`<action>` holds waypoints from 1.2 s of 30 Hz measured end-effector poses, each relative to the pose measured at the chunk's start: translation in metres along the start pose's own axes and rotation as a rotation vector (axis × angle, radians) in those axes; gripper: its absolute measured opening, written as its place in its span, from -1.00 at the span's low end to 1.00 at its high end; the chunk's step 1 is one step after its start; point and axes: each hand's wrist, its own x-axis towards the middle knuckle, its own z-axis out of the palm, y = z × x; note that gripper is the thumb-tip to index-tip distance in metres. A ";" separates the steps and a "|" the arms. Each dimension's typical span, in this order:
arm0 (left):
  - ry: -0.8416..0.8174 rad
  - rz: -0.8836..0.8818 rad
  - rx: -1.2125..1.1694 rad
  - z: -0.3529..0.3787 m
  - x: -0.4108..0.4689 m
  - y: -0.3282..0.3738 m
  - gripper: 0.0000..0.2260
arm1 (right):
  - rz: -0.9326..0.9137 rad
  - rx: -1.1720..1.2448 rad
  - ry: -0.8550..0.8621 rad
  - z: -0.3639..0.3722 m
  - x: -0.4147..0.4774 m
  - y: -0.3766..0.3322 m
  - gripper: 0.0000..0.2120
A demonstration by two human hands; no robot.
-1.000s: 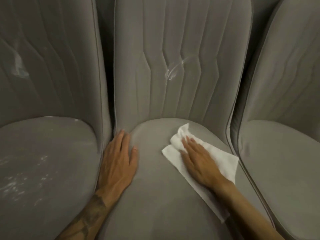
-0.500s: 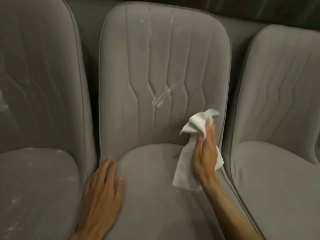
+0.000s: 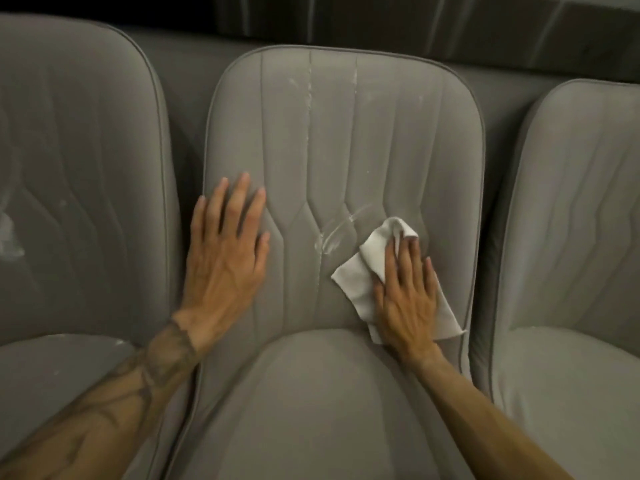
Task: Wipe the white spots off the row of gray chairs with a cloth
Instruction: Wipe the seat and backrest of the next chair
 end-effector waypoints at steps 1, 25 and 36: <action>0.025 0.008 0.008 0.003 0.014 -0.005 -0.46 | -0.008 -0.002 0.044 -0.002 0.021 -0.001 -0.40; 0.207 0.038 -0.024 0.029 0.038 -0.016 -0.47 | 0.112 -0.069 0.289 -0.052 0.156 0.013 -0.36; 0.245 -0.029 -0.144 0.035 0.039 -0.020 -0.44 | 0.196 -0.049 0.328 -0.083 0.224 0.035 -0.37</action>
